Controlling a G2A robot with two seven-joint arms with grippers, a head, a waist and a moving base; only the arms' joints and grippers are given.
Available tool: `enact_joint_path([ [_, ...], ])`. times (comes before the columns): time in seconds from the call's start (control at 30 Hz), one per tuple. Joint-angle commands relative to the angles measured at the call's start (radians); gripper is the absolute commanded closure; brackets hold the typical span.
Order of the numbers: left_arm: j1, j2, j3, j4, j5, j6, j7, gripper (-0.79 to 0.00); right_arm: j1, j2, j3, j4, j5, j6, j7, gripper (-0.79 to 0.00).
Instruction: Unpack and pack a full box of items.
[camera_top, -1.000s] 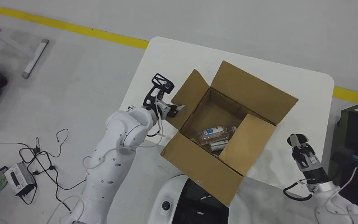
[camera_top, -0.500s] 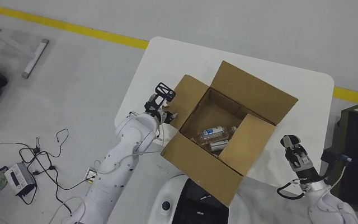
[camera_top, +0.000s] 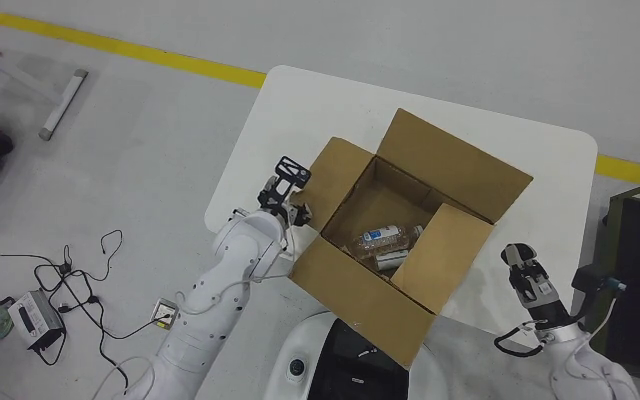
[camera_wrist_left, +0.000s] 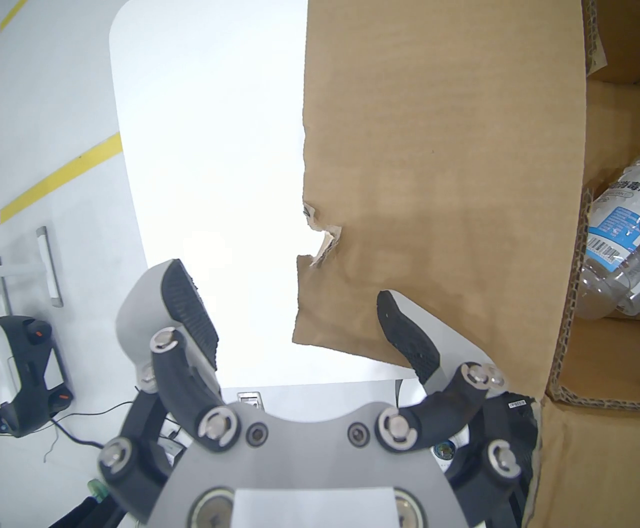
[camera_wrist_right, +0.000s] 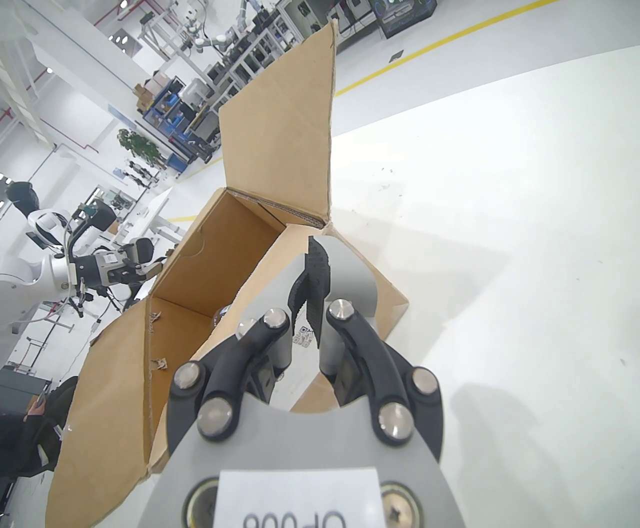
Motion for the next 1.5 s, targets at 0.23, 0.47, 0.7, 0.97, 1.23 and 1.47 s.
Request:
enact_joint_path([
  [0.23, 0.021, 0.003, -0.029, -0.119, -0.06, -0.045, 0.038, -0.785, -0.021, -0.005, 0.0, 0.009, -0.007, 0.052, -0.027, 0.0],
  [0.47, 0.032, 0.009, -0.045, -0.224, -0.093, -0.11, 0.033, -0.785, 0.014, -0.012, -0.055, 0.042, -0.018, 0.077, -0.016, 0.0],
  [0.7, 0.044, 0.013, -0.04, -0.284, -0.128, -0.164, 0.039, -0.785, 0.154, -0.02, -0.147, 0.126, -0.026, 0.078, 0.028, 0.0],
  [0.97, 0.065, 0.018, -0.033, -0.334, -0.182, -0.22, 0.058, -0.785, 0.309, -0.029, -0.247, 0.22, -0.075, 0.046, 0.068, 0.0],
  [1.23, 0.047, 0.018, -0.009, -0.352, -0.315, -0.268, 0.082, -0.785, 0.376, -0.035, -0.291, 0.245, -0.131, 0.07, 0.045, 0.0],
  [1.47, 0.0, 0.012, 0.066, -0.254, -0.614, -0.372, 0.096, -0.785, 0.257, -0.023, -0.204, 0.123, -0.141, 0.087, 0.004, 0.0],
])
